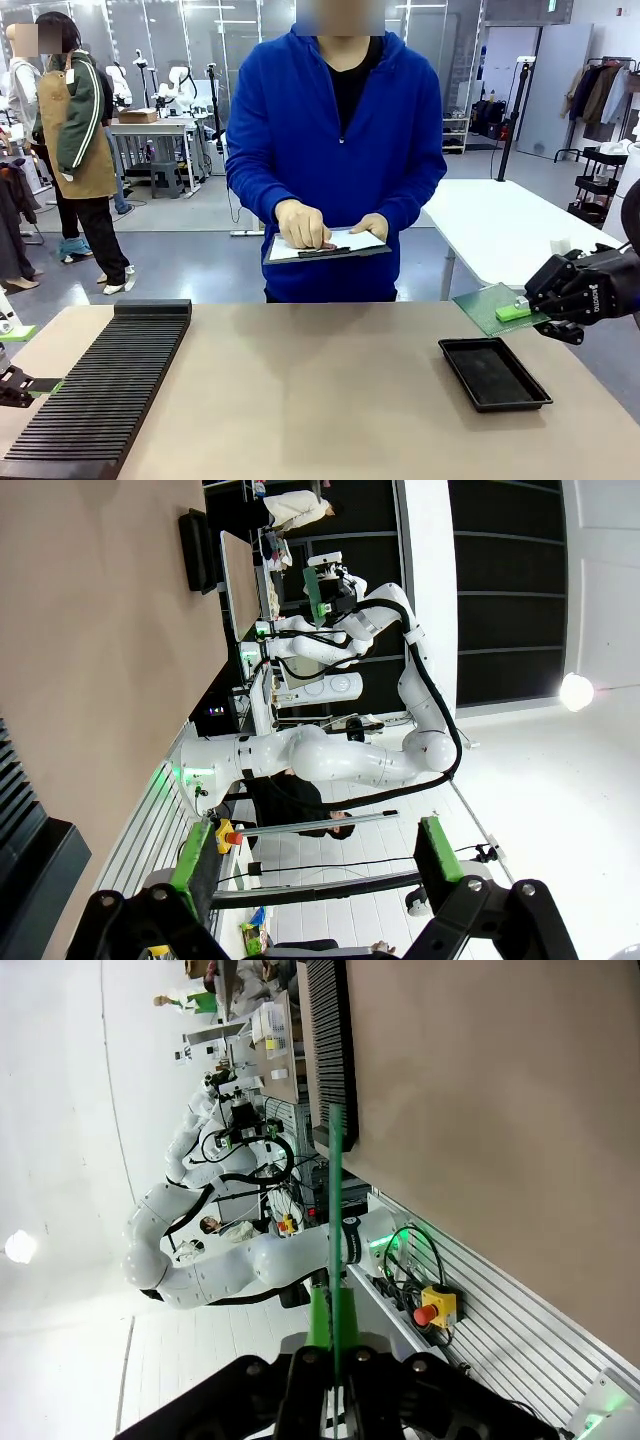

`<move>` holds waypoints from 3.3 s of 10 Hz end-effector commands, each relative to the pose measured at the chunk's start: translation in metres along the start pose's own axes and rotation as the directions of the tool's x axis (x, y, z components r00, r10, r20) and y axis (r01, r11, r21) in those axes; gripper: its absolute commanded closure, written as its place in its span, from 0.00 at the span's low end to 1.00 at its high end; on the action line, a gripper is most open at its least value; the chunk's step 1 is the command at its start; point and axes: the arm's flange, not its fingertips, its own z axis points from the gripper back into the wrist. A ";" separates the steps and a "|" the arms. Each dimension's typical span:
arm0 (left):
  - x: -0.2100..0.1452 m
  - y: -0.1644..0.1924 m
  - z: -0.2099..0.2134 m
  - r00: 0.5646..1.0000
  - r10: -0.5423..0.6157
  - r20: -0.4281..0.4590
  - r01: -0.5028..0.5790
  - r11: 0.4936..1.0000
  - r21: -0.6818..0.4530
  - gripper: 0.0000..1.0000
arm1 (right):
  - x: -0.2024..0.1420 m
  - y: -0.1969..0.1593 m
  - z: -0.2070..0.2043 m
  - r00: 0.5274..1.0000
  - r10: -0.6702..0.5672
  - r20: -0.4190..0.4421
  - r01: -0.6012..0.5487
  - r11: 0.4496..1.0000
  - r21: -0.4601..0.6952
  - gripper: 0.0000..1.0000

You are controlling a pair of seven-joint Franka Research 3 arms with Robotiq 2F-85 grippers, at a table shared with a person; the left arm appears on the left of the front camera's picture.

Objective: Inspect the PCB.
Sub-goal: Place the Blank PCB in the ESD tray.

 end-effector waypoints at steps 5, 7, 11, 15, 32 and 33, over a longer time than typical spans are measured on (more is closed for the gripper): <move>-0.001 -0.001 0.001 1.000 -0.001 -0.006 0.001 1.000 -0.002 0.00 | 0.061 -0.021 0.008 0.995 0.065 0.078 -0.037 0.948 -0.315 0.97; -0.001 -0.001 0.001 1.000 -0.001 -0.006 0.001 1.000 -0.002 0.00 | 0.088 -0.037 0.013 0.998 0.043 0.042 -0.023 0.918 -0.396 0.97; -0.001 -0.001 0.001 1.000 -0.001 -0.006 0.001 1.000 -0.002 0.00 | 0.126 -0.076 0.009 0.996 0.066 0.065 -0.026 0.874 -0.486 0.97; -0.001 -0.001 0.001 1.000 -0.001 -0.006 0.001 1.000 -0.002 0.00 | 0.137 -0.095 -0.014 0.988 0.130 0.082 -0.059 0.812 -0.580 0.97; -0.001 -0.001 0.001 1.000 -0.001 -0.006 0.001 1.000 -0.002 0.00 | 0.092 -0.084 -0.040 0.966 0.230 0.117 -0.078 0.694 -0.716 0.02; -0.001 -0.001 0.001 1.000 -0.001 -0.006 0.001 1.000 -0.002 0.00 | 0.091 -0.080 -0.040 0.963 0.242 0.119 -0.085 0.692 -0.717 0.00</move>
